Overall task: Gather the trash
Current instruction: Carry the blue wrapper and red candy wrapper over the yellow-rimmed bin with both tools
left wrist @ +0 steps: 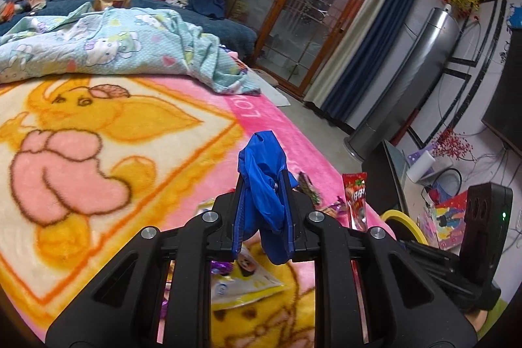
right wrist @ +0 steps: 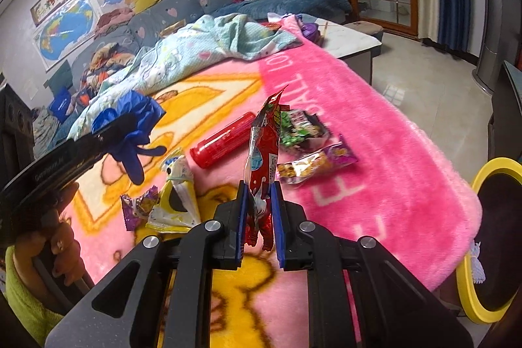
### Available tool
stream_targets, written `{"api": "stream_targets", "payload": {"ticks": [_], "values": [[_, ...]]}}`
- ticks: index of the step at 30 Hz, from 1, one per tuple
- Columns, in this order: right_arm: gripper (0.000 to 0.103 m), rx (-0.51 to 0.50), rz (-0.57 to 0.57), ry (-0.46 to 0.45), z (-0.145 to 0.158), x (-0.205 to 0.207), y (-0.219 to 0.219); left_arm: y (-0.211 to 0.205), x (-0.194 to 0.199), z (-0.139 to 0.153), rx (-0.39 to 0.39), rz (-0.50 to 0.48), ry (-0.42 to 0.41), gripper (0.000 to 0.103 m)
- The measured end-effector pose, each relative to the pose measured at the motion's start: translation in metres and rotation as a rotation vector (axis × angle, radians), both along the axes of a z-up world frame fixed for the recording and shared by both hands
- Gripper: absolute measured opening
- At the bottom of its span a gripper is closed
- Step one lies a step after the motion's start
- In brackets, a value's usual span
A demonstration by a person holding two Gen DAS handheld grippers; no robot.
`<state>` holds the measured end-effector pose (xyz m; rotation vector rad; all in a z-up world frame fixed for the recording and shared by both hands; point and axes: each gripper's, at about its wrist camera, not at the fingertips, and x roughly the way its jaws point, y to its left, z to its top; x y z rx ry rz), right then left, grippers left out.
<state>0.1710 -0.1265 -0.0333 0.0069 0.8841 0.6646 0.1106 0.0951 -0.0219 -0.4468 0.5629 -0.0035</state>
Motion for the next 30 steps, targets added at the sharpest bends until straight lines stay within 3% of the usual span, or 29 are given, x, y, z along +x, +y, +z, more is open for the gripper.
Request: {"api": "stream_targets", "payload": {"ticks": [30], "values": [[0.014, 0.061, -0.178, -0.015, 0.012, 0.013, -0.089, -0.091, 0.003, 0.002, 0.070, -0.206, -0.010, 0.013]]}}
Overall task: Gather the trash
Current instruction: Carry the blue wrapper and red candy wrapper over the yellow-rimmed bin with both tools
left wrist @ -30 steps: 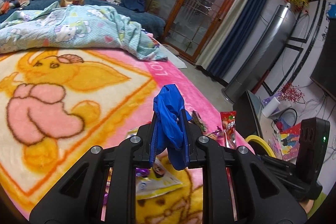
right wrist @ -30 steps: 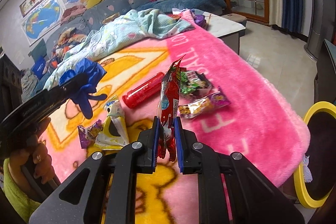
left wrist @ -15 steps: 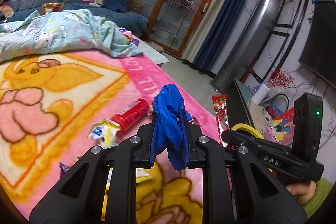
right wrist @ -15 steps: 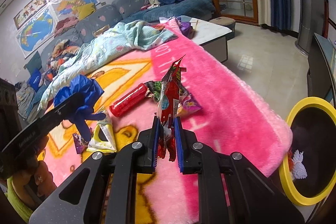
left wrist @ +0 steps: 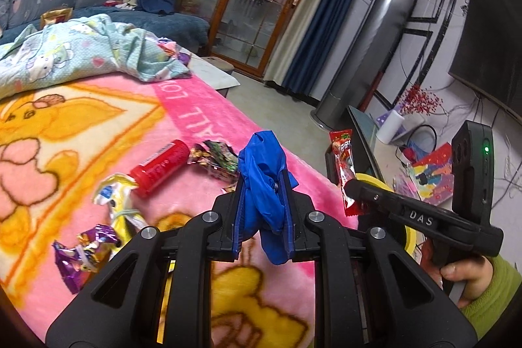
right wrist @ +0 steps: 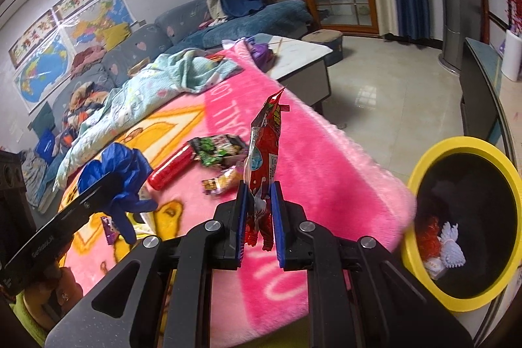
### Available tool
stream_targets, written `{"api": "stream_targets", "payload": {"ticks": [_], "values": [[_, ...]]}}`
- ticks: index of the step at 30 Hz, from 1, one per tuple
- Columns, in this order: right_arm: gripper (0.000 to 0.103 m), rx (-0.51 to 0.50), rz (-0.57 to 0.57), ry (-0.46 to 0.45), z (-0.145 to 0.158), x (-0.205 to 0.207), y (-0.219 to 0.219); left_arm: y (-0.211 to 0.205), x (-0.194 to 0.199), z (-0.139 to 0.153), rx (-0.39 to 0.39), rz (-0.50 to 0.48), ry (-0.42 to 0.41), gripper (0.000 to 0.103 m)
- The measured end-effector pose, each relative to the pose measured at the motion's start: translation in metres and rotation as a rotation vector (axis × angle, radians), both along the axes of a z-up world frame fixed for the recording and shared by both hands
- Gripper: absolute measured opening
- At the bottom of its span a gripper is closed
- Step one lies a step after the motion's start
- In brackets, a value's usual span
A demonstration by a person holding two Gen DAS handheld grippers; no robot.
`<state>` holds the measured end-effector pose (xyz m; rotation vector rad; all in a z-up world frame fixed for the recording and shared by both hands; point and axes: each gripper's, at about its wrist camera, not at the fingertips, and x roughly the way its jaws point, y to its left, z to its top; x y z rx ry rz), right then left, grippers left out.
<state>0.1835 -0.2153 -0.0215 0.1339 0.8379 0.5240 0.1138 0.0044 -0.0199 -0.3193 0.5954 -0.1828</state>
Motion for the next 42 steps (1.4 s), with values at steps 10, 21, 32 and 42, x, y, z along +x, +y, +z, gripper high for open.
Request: {"api": "stream_targets", "payload": {"ticks": [10, 21, 32, 42], "values": [[0.014, 0.011, -0.072, -0.003, -0.003, 0.002, -0.035, -0.034, 0.003, -0.003, 0.040, -0.076, 0.004, 0.013], [0.014, 0.054, -0.175, 0.001, -0.006, 0.005, -0.080, -0.074, 0.009, -0.005, 0.092, -0.164, -0.004, 0.013], [0.014, 0.073, -0.286, 0.006, -0.011, 0.007, -0.124, -0.116, 0.021, -0.006, 0.128, -0.246, -0.014, 0.013], [0.014, 0.085, -0.412, -0.005, -0.013, 0.009, -0.171, -0.154, 0.029, -0.007, 0.146, -0.342, -0.020, 0.013]]}}
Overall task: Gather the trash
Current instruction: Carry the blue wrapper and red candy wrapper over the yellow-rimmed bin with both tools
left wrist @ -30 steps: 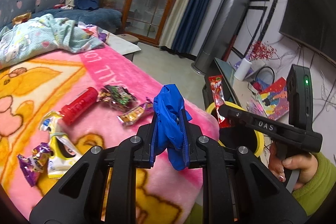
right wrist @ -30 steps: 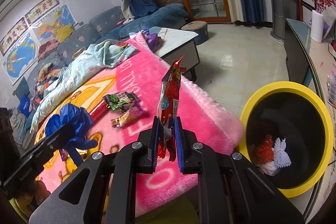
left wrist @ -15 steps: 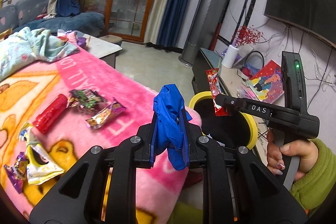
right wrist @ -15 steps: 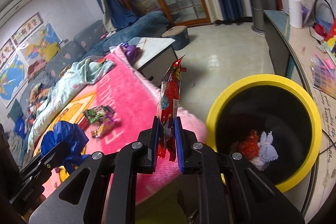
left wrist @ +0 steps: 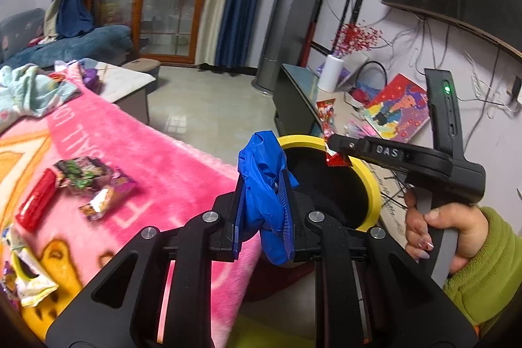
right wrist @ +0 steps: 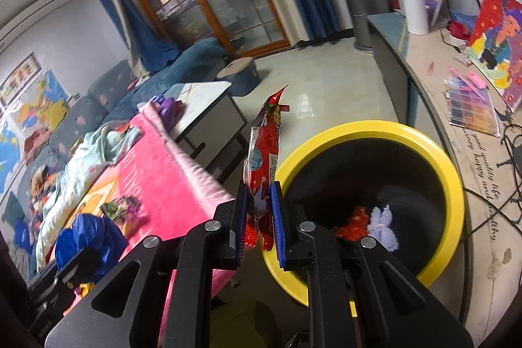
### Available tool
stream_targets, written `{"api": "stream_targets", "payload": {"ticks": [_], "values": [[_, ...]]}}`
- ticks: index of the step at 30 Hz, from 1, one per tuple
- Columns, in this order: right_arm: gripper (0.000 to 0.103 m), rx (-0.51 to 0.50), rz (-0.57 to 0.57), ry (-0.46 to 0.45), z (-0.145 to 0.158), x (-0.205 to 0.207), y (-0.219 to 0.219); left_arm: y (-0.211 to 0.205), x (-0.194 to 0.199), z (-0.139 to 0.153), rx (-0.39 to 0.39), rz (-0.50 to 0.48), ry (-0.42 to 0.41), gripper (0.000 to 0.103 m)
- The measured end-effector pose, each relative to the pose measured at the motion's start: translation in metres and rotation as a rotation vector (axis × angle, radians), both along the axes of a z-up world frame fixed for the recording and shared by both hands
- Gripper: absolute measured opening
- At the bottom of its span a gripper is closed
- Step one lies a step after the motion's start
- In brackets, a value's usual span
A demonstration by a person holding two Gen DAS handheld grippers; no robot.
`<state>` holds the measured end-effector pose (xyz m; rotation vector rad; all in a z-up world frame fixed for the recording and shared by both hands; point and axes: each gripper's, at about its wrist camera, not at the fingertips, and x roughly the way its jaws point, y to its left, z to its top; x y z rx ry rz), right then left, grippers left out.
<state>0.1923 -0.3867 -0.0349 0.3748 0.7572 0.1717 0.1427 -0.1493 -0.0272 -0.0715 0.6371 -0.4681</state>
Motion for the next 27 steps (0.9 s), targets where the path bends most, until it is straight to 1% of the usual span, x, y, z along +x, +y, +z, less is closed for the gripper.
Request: {"api": "stream_targets", "payload": {"ticks": [5, 12, 20, 27], "values": [[0.014, 0.004, -0.055, 0.016, -0.005, 0.003, -0.023, -0.024, 0.002, -0.004, 0.025, -0.060, -0.011, 0.013], [0.014, -0.005, -0.126, 0.031, -0.015, 0.004, -0.053, -0.049, 0.015, -0.008, 0.029, -0.120, -0.011, 0.013], [0.014, 0.004, -0.163, 0.064, -0.031, 0.007, -0.078, -0.077, 0.035, -0.013, 0.039, -0.160, 0.003, 0.013], [0.014, 0.011, -0.156, 0.085, -0.043, 0.006, -0.091, -0.102, 0.056, -0.021, 0.059, -0.189, 0.024, 0.014]]}}
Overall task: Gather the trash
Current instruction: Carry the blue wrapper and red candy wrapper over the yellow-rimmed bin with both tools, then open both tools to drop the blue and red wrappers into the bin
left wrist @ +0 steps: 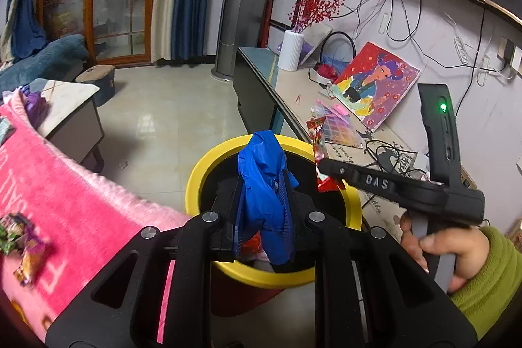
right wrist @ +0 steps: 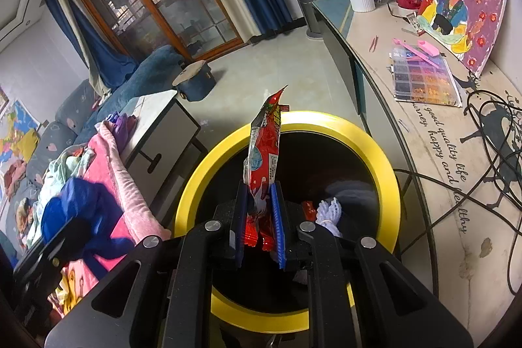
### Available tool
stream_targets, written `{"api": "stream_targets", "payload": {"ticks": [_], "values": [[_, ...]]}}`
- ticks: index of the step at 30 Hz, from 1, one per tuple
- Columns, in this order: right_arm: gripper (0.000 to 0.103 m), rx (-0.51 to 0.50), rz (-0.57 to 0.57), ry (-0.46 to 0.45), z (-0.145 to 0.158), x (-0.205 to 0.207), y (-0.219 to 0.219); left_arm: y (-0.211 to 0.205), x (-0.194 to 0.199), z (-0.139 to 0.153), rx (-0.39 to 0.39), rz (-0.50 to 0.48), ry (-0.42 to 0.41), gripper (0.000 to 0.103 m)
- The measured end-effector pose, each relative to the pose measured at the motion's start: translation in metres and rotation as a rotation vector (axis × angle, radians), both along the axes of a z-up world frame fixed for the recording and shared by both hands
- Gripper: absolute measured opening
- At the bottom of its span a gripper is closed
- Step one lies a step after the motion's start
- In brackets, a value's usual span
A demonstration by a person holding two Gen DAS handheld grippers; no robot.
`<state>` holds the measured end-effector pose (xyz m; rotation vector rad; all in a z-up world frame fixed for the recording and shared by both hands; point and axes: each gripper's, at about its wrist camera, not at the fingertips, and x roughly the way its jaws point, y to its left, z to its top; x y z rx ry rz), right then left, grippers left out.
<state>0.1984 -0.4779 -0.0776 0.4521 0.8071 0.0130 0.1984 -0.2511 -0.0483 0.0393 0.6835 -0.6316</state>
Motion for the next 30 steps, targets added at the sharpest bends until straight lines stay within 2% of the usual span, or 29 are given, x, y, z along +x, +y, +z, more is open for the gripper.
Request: {"api": "stream_targets", "payload": {"ticks": [8, 10, 13, 16, 18, 20, 22, 23, 26, 28, 30], "values": [[0.016, -0.005, 0.032, 0.004, -0.006, -0.002, -0.006, -0.013, 0.018, -0.009, 0.001, -0.014, 0.034, 0.014], [0.016, 0.002, 0.023, 0.007, -0.009, -0.002, -0.009, -0.016, 0.022, -0.010, 0.002, -0.014, 0.044, 0.017], [0.018, 0.010, 0.013, 0.019, -0.012, -0.002, -0.011, -0.017, 0.027, -0.012, -0.002, -0.009, 0.052, 0.028], [0.024, 0.012, 0.007, 0.025, -0.015, -0.003, -0.012, -0.016, 0.028, -0.014, -0.010, -0.004, 0.065, 0.037], [0.031, 0.011, 0.000, 0.028, -0.015, -0.003, -0.013, -0.015, 0.028, -0.015, -0.011, 0.003, 0.065, 0.049], [0.036, 0.010, -0.013, 0.024, -0.015, -0.004, -0.015, -0.011, 0.028, -0.014, -0.022, 0.017, 0.066, 0.056], [0.036, 0.003, -0.018, 0.020, -0.013, -0.005, -0.014, -0.004, 0.027, -0.013, -0.037, 0.038, 0.067, 0.066], [0.040, 0.001, -0.018, 0.018, -0.012, -0.005, -0.014, 0.000, 0.026, -0.012, -0.041, 0.048, 0.069, 0.074], [0.050, -0.019, -0.025, 0.002, -0.006, -0.006, -0.010, 0.009, 0.025, -0.010, -0.050, 0.075, 0.074, 0.089], [0.053, -0.030, -0.022, -0.012, -0.001, -0.007, -0.006, 0.016, 0.022, -0.009, -0.050, 0.096, 0.077, 0.092], [0.062, -0.033, -0.022, -0.025, 0.004, -0.008, -0.004, 0.024, 0.019, -0.008, -0.051, 0.115, 0.073, 0.092]]}}
